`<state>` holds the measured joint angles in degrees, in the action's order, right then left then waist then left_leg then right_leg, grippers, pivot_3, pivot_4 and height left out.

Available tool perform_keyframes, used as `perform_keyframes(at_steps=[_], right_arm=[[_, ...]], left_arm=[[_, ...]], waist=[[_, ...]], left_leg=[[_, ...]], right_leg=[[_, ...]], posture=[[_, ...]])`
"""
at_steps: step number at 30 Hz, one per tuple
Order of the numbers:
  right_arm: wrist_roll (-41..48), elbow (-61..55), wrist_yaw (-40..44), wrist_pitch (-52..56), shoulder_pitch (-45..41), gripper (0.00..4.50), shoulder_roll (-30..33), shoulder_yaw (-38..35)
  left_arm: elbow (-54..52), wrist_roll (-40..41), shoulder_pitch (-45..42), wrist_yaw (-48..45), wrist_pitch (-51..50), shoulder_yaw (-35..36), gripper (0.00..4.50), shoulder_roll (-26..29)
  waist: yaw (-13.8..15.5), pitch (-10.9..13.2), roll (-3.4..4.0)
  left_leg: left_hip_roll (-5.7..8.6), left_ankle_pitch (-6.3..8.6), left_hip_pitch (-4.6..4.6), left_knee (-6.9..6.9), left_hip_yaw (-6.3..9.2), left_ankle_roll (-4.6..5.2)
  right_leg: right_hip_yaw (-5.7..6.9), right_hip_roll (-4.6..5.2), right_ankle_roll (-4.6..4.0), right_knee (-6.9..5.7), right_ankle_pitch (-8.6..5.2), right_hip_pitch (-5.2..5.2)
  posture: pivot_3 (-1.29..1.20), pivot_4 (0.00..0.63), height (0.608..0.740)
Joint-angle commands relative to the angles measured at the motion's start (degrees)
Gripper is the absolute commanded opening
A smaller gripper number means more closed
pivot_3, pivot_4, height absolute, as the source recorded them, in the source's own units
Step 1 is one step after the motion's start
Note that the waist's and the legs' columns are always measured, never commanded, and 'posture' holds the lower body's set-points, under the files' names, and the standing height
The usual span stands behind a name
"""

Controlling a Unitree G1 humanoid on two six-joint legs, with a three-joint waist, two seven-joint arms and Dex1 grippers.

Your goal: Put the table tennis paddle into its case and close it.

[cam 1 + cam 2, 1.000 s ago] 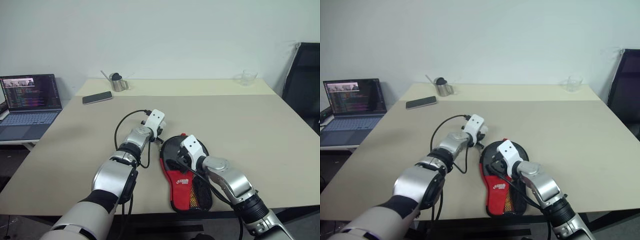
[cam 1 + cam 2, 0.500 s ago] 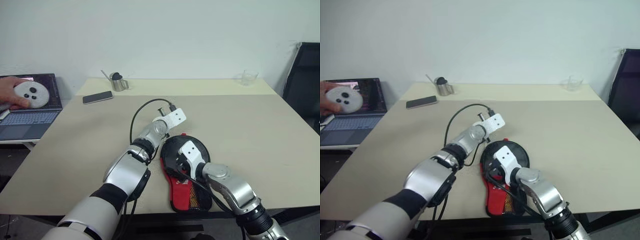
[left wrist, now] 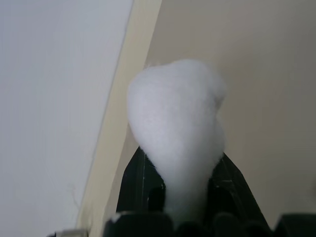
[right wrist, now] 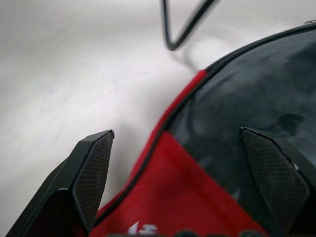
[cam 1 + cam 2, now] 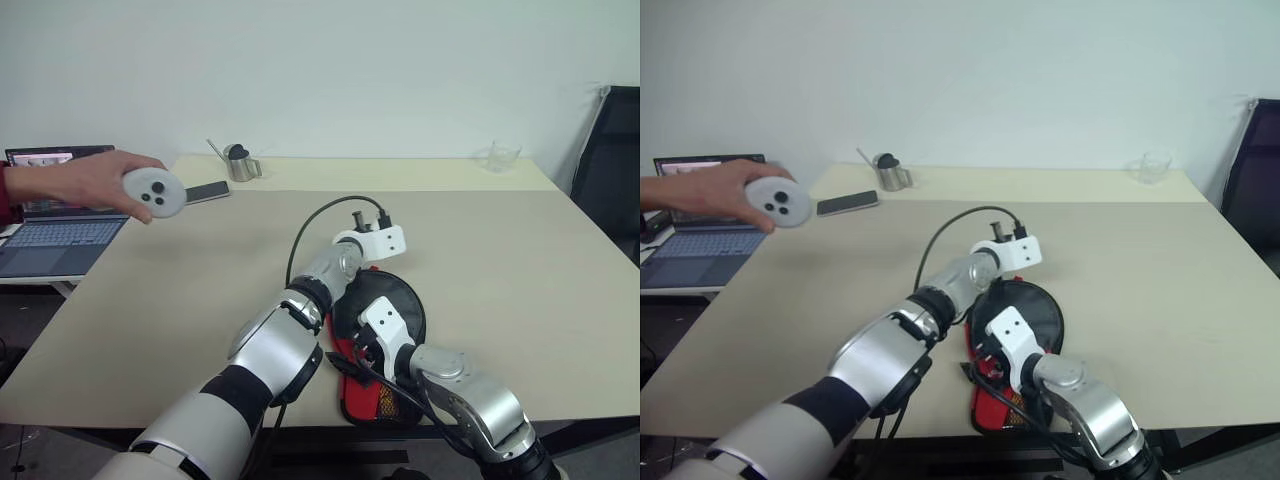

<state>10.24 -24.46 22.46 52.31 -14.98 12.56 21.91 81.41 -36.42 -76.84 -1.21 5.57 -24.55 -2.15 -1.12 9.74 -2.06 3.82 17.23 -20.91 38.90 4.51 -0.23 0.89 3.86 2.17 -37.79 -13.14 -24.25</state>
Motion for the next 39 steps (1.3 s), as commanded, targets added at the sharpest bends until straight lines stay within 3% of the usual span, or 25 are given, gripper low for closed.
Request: perform_keyframes(at_steps=[1, 19, 24, 33, 39], right_arm=[[0.56, -1.21, -1.07, 3.04, 1.78, 4.5, -0.64, 1.01], [1.14, -1.33, -2.7, 4.19, 2.3, 4.5, -3.34, 0.65], [1.14, -0.38, -2.31, 3.69, 1.63, 4.5, -3.29, 0.16], [0.4, 3.0, 1.05, -0.67, -2.8, 4.5, -0.32, -1.29], [2.84, 1.0, 7.0, -1.22, -6.32, 4.5, 6.64, -6.47]], left_arm=[[-1.54, -1.58, -3.26, 1.66, 2.11, -1.2, 0.39, -2.04], [-1.29, -4.63, -0.9, -0.19, 3.92, -4.5, 0.39, -5.84], [-1.07, -2.2, 1.08, -7.13, 1.24, -2.33, 0.39, -5.95], [-1.41, -3.35, 2.77, -9.87, 0.73, -3.38, 3.58, -2.63], [-2.66, 0.6, 1.77, -14.15, 6.17, 0.07, 3.58, 0.0]], waist=[[0.17, 0.0, 0.0], [0.32, 0.0, 0.01], [0.23, -0.01, 0.01], [-0.37, -0.02, 0.03], [-0.38, 0.01, 0.03]], left_leg=[[0.0, 0.0, 0.0, -0.01, -0.01, 0.0], [0.0, 0.01, 0.02, -0.03, -0.01, 0.02], [-0.01, 0.01, 0.03, -0.03, -0.02, 0.03], [-0.03, 0.05, 0.14, -0.02, -0.04, 0.09], [-0.03, 0.05, 0.09, -0.02, -0.04, 0.08]], right_leg=[[0.0, 0.0, 0.01, 0.01, 0.0, 0.0], [0.04, 0.0, 0.1, 0.02, -0.06, 0.01], [0.05, -0.01, 0.09, 0.02, -0.05, 0.01], [0.03, -0.14, 0.09, -0.02, -0.05, 0.09], [0.03, -0.15, 0.01, 0.01, 0.0, 0.05]], posture=[[0.0, 0.15, 0.74], [0.0, 0.15, 0.74], [0.0, 0.15, 0.74], [0.0, 0.15, 0.74], [0.0, 0.15, 0.74]])
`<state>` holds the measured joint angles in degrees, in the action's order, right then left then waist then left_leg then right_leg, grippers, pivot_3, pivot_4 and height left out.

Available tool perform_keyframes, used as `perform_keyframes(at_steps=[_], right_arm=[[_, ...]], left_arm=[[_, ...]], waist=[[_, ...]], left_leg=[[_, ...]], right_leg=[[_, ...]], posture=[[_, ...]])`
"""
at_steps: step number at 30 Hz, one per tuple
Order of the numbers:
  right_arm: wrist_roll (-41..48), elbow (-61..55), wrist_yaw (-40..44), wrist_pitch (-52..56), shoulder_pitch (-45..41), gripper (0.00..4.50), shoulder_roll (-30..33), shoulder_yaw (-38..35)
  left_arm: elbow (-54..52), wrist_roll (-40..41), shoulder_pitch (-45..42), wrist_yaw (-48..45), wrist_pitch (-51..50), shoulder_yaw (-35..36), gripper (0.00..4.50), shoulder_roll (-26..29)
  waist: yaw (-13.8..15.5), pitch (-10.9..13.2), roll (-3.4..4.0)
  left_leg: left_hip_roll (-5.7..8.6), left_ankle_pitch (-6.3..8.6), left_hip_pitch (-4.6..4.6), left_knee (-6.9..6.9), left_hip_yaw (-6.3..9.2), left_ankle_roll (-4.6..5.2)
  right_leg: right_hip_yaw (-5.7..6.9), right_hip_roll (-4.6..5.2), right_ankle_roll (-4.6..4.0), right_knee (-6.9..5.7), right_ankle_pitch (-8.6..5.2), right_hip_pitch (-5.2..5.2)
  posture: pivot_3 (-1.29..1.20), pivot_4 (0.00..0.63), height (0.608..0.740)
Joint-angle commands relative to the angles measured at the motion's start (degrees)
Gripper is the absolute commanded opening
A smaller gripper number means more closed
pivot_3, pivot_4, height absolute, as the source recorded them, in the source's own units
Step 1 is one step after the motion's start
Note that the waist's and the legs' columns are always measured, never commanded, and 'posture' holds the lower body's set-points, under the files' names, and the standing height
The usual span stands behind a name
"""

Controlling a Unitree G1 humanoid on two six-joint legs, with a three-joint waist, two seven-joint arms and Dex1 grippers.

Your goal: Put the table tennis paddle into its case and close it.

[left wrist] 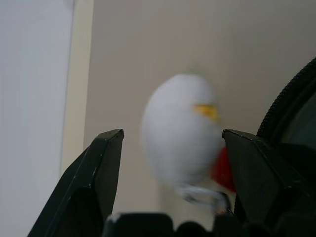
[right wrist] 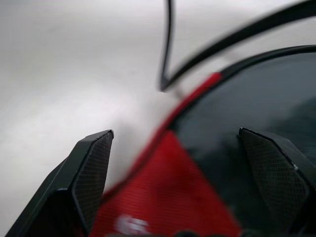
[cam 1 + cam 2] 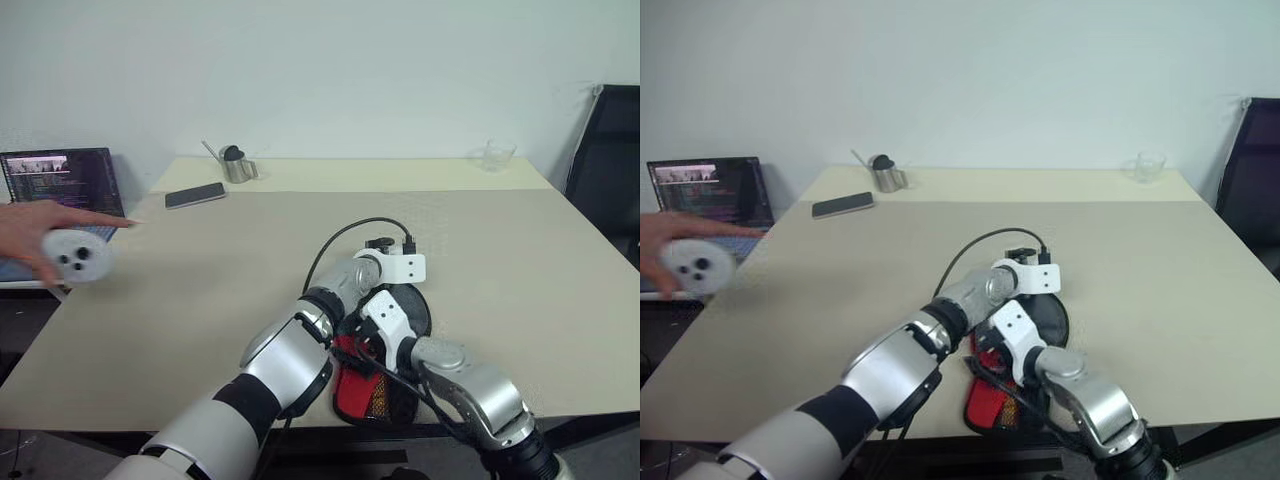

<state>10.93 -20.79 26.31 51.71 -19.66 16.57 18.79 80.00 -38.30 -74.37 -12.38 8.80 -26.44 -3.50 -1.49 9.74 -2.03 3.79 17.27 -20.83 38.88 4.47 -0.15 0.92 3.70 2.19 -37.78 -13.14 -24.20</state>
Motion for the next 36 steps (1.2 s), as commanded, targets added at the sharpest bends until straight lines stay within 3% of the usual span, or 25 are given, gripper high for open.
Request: perform_keyframes(at_steps=[1, 7, 12, 17, 21, 24, 29, 36], right_arm=[[2.81, -3.7, 4.23, -0.38, -1.69, 4.5, 4.1, -4.2], [8.64, -9.77, 11.58, -0.63, 0.33, 4.5, 13.38, -10.61], [14.5, -12.65, 18.07, -1.45, 3.04, 4.5, 20.25, -17.42], [12.16, -5.31, 17.17, -5.39, 1.7, 4.5, 24.09, -21.52], [5.01, 5.44, 7.73, -7.31, -2.27, 4.5, 21.47, -20.52], [2.23, 10.08, 3.12, -8.44, -3.64, 4.5, 18.84, -20.37], [-1.47, 13.29, -1.66, -9.23, -4.86, 4.5, 15.14, -18.2], [-4.54, 15.43, -3.31, -10.96, -6.41, 4.5, 11.24, -14.43]], left_arm=[[-1.63, 3.37, -0.89, -4.5, 4.38, 2.6, 3.58, 1.89], [-4.7, 11.09, -1.99, -16.96, 10.71, 8.04, 3.58, 5.94], [-10.09, 17.37, -1.84, -30.4, 14.24, 11.75, 3.58, 12.51], [-20.46, 28.3, 2.04, -60.21, 13.96, 15.53, 3.58, 28.75], [-36.64, 40.29, 10.64, -77.99, 2.09, 18.09, 3.58, 38.84], [-50.95, 47.65, 19.77, -80.12, -7.47, 17.29, 3.58, 46.23], [-68.67, 53.3, 32.1, -77.95, -19.27, 20.28, 3.58, 52.7], [-77.28, 55.56, 38.41, -72.03, -25.47, 22.86, 3.58, 55.71]], waist=[[-0.01, 0.02, 0.0], [0.06, 0.12, 0.01], [0.06, 0.2, 0.0], [-0.94, 0.3, 0.09], [-0.64, 0.3, 0.18], [-0.29, 0.34, 0.19], [0.54, 0.36, 0.23], [0.38, 0.38, 0.27]], left_leg=[[0.0, 0.0, -0.01, 0.0, -0.01, 0.0], [-0.07, 0.01, -0.12, -0.06, -0.01, -0.02], [-0.08, 0.07, -0.13, -0.05, -0.04, 0.06], [-0.27, 0.09, -0.02, -0.06, -0.26, 0.07], [-0.37, 0.1, 0.03, -0.07, -0.24, 0.07], [-0.34, 0.1, -0.06, -0.01, -0.18, 0.07], [-0.3, 0.12, -0.23, -0.01, -0.05, 0.05], [-0.33, 0.14, -0.11, -0.02, -0.08, 0.08]], right_leg=[[-0.01, 0.0, 0.0, 0.01, 0.0, -0.02], [0.02, 0.02, -0.01, 0.16, 0.0, -0.06], [0.0, 0.02, -0.01, 0.21, 0.0, -0.04], [-0.15, -0.12, -0.03, 0.14, 0.02, -0.08], [-0.2, -0.22, -0.08, 0.11, 0.01, -0.07], [-0.36, -0.18, -0.09, 0.11, 0.02, -0.09], [-0.29, -0.12, -0.11, 0.21, 0.01, -0.16], [-0.31, -0.2, -0.13, 0.14, 0.0, -0.11]], posture=[[0.0, 0.15, 0.74], [0.0, 0.15, 0.74], [0.0, 0.15, 0.74], [0.0, 0.15, 0.74], [0.0, 0.15, 0.74], [0.0, 0.15, 0.74], [0.0, 0.15, 0.74], [0.0, 0.15, 0.74]])
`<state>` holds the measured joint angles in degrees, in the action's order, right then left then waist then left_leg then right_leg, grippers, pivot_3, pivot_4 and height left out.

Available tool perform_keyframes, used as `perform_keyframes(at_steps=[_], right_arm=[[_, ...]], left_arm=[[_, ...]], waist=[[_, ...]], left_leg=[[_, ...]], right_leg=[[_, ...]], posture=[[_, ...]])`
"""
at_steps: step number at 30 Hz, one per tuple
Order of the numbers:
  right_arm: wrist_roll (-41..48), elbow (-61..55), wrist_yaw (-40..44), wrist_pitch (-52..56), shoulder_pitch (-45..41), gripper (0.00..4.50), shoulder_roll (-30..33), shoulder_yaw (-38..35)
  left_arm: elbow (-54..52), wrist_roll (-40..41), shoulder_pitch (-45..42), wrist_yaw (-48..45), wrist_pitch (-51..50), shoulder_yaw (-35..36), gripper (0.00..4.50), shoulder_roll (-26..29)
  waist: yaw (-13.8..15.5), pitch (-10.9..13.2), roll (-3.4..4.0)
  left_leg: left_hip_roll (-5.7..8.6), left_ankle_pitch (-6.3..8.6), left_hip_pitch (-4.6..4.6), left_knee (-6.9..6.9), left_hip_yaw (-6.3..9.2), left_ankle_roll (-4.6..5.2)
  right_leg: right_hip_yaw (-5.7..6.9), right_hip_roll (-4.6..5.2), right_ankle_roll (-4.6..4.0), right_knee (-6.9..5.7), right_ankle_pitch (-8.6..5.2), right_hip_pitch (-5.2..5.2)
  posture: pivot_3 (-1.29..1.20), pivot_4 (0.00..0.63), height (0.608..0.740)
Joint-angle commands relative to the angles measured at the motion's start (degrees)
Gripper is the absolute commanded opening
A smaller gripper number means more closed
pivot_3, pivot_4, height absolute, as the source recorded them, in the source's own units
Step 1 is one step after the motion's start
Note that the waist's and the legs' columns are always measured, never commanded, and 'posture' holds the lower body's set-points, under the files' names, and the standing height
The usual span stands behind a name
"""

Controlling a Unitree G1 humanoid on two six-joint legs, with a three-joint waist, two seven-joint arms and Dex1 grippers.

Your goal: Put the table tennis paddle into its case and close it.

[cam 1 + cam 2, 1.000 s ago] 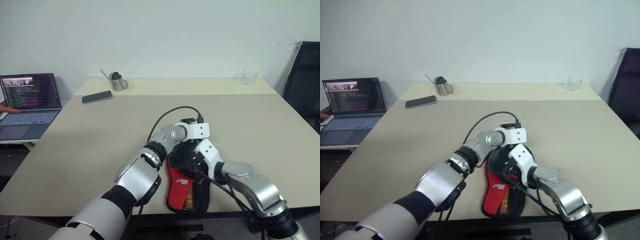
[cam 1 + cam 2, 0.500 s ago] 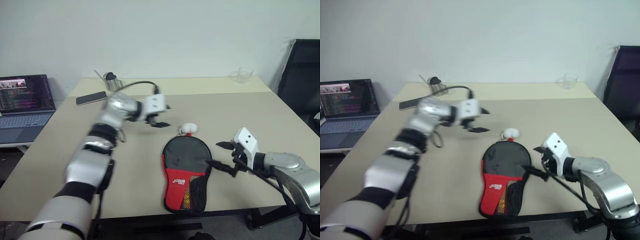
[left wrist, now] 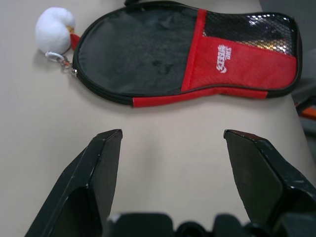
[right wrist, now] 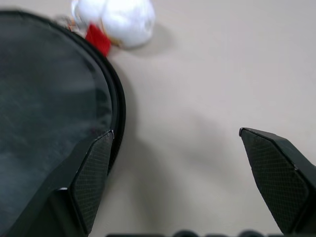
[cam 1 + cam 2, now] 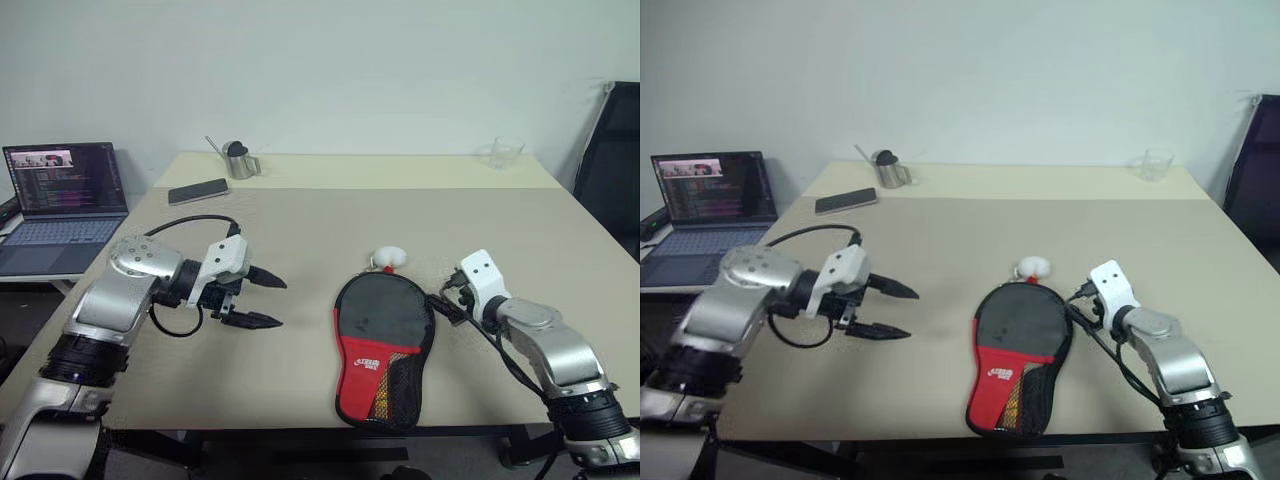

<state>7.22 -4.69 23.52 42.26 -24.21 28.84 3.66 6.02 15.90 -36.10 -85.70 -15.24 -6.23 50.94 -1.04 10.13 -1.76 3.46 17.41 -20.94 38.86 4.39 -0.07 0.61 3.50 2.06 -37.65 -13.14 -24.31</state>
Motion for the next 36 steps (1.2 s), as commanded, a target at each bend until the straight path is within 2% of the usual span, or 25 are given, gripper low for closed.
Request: perform_keyframes(at_steps=[1, 6, 12, 23, 36], right_arm=[[-1.18, -0.48, -0.61, -1.71, -2.12, 4.5, -1.49, 0.96], [-3.57, 1.34, -1.97, -3.2, -3.09, 4.5, -2.23, 1.14], [-2.03, 1.25, -1.34, -2.2, -3.08, 4.5, 1.07, -4.86], [-4.43, -0.04, -2.44, 0.65, -0.8, 4.5, -1.39, -0.27], [-6.53, 1.24, -3.29, 0.55, -4.91, 4.5, -8.54, 5.03]], left_arm=[[-3.75, 1.37, 0.37, 1.61, -1.66, 2.71, 3.58, 1.42], [-5.42, 2.13, 1.21, 3.2, -3.35, 3.32, 3.58, 1.61], [-6.6, 2.65, 2.24, 4.23, -4.4, 3.7, 3.58, 1.98], [-7.68, 4.19, 1.52, 4.25, -6.26, 3.44, 3.58, 1.54], [-9.28, 4.14, 2.22, 5.55, -6.71, 3.14, 3.58, 1.27]], waist=[[-0.28, 0.0, 0.0], [-0.54, 0.01, 0.02], [-0.39, 0.03, 0.05], [-0.79, 0.05, 0.08], [-1.38, 0.06, 0.09]], left_leg=[[0.0, 0.0, 0.02, 0.0, -0.02, 0.0], [0.0, 0.0, 0.04, 0.0, -0.03, 0.0], [0.0, 0.0, 0.02, -0.01, -0.02, 0.0], [-0.04, 0.01, 0.06, -0.02, -0.07, 0.01], [-0.12, 0.01, 0.11, -0.03, -0.08, 0.01]], right_leg=[[-0.01, -0.01, 0.0, -0.02, 0.0, 0.01], [-0.01, -0.03, -0.01, -0.02, 0.0, 0.01], [-0.01, -0.02, -0.01, 0.0, 0.0, 0.01], [-0.06, -0.03, -0.03, -0.03, -0.01, 0.01], [-0.1, -0.13, -0.07, -0.06, 0.01, -0.01]], posture=[[0.0, 0.15, 0.74], [0.0, 0.15, 0.74], [0.0, 0.15, 0.74], [0.0, 0.15, 0.74], [0.0, 0.15, 0.74]])
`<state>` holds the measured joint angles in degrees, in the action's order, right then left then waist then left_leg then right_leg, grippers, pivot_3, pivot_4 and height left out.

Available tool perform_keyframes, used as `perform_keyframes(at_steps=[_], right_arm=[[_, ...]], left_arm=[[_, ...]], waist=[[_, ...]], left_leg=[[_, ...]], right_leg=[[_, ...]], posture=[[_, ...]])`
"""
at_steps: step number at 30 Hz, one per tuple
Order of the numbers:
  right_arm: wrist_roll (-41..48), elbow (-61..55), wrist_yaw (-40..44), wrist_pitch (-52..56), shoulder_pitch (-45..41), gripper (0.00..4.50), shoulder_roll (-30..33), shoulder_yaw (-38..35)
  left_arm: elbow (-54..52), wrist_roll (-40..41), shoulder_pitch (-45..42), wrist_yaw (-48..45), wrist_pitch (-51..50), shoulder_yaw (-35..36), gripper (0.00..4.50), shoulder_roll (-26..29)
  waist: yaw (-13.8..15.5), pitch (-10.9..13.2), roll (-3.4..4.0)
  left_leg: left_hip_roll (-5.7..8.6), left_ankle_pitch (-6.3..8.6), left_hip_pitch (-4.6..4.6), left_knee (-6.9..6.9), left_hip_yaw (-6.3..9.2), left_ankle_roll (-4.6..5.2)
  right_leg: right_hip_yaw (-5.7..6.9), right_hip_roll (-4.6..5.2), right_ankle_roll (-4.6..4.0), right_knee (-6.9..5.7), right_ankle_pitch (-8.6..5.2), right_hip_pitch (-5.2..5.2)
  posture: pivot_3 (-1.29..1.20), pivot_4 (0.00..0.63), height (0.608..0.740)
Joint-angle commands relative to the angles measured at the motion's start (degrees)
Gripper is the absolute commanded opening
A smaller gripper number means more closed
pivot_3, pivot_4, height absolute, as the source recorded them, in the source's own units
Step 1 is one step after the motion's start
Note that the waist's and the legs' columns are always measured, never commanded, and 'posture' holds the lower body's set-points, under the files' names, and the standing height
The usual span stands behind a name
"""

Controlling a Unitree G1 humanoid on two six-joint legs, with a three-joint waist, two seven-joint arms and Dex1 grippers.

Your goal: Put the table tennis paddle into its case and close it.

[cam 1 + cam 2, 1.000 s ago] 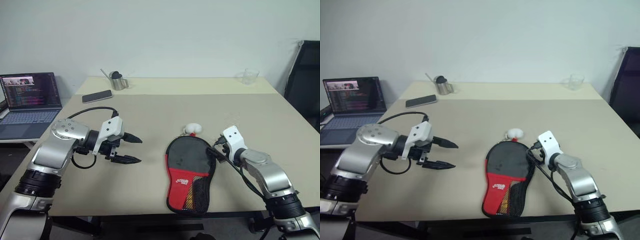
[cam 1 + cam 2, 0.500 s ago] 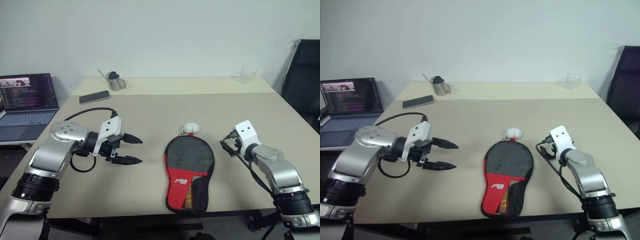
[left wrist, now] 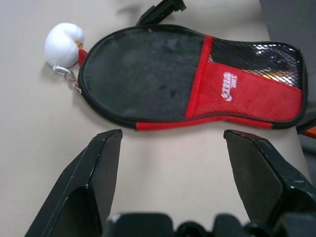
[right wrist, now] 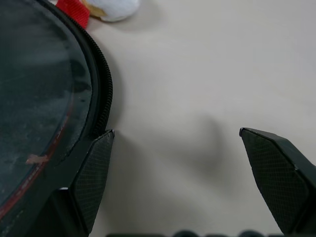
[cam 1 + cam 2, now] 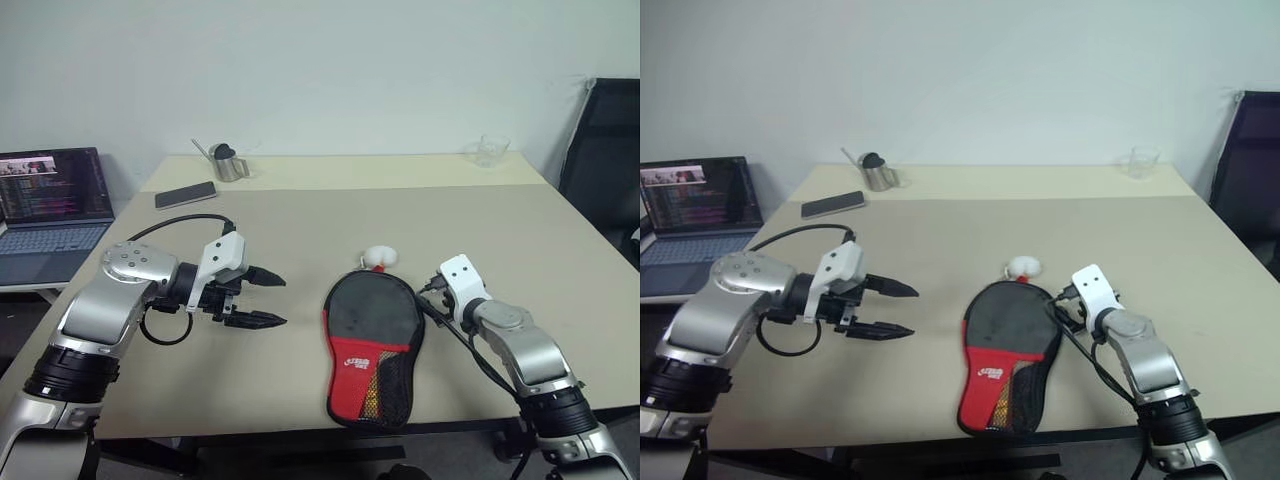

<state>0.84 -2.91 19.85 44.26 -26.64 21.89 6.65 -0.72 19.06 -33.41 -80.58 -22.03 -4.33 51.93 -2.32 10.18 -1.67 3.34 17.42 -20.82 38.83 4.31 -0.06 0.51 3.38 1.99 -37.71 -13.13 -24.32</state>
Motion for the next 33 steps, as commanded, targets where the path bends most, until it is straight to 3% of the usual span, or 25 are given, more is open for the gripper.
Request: perform_keyframes(at_steps=[1, 11, 21, 27, 31, 33], right_arm=[[-0.41, 0.08, 0.29, -1.76, -3.05, 4.5, -1.99, 2.17], [-1.45, 3.65, 0.07, -3.59, -5.63, 4.5, -3.07, 0.9], [5.68, -0.37, 3.87, 0.26, -5.79, 4.5, -0.74, -7.87], [10.58, 1.41, 1.23, 0.94, -11.85, 4.5, -4.91, -13.04], [9.93, 6.79, -0.75, -1.08, -16.56, 4.5, -7.59, -12.23], [9.9, 9.49, -1.24, -2.43, -18.64, 4.5, -9.12, -11.89]], left_arm=[[-2.66, 0.95, -0.36, 0.59, 0.08, 1.24, 3.58, 0.25], [-2.51, -0.36, -1.08, 3.12, 0.92, 0.04, 3.58, -1.85], [6.39, -4.84, -4.8, 17.62, 0.29, -3.47, 3.58, -18.32], [8.78, -6.72, -4.56, 20.52, 2.14, -7.2, 3.58, -25.85], [12.48, -9.96, -4.7, 24.67, 2.09, -9.56, 3.58, -29.98], [14.07, -10.19, -4.51, 26.21, 1.38, -9.62, 3.98, -31.64]], waist=[[-0.12, 0.01, 0.02], [0.12, 0.02, 0.03], [0.78, 0.02, 0.03], [0.4, 0.03, 0.05], [0.54, 0.02, 0.06], [0.55, 0.02, 0.06]], left_leg=[[-0.01, 0.0, 0.0, 0.0, 0.0, 0.0], [0.02, 0.0, -0.03, 0.0, 0.02, -0.01], [0.08, -0.01, -0.07, 0.02, 0.02, -0.02], [0.05, -0.01, -0.04, 0.0, -0.02, -0.03], [0.05, -0.02, -0.02, 0.02, 0.02, -0.04], [0.06, -0.02, -0.01, 0.02, 0.01, -0.04]], right_leg=[[0.0, -0.01, -0.01, -0.01, 0.0, -0.01], [0.01, -0.01, -0.03, 0.01, 0.01, -0.02], [0.03, 0.01, -0.03, 0.05, 0.02, 0.0], [-0.04, 0.06, -0.04, -0.02, 0.02, -0.04], [0.0, 0.06, -0.09, -0.06, 0.05, -0.03], [0.0, 0.06, -0.09, -0.05, 0.05, -0.03]], posture=[[0.0, 0.15, 0.74], [0.0, 0.15, 0.74], [0.0, 0.15, 0.74], [0.0, 0.15, 0.74], [0.0, 0.15, 0.74], [0.0, 0.15, 0.74]])
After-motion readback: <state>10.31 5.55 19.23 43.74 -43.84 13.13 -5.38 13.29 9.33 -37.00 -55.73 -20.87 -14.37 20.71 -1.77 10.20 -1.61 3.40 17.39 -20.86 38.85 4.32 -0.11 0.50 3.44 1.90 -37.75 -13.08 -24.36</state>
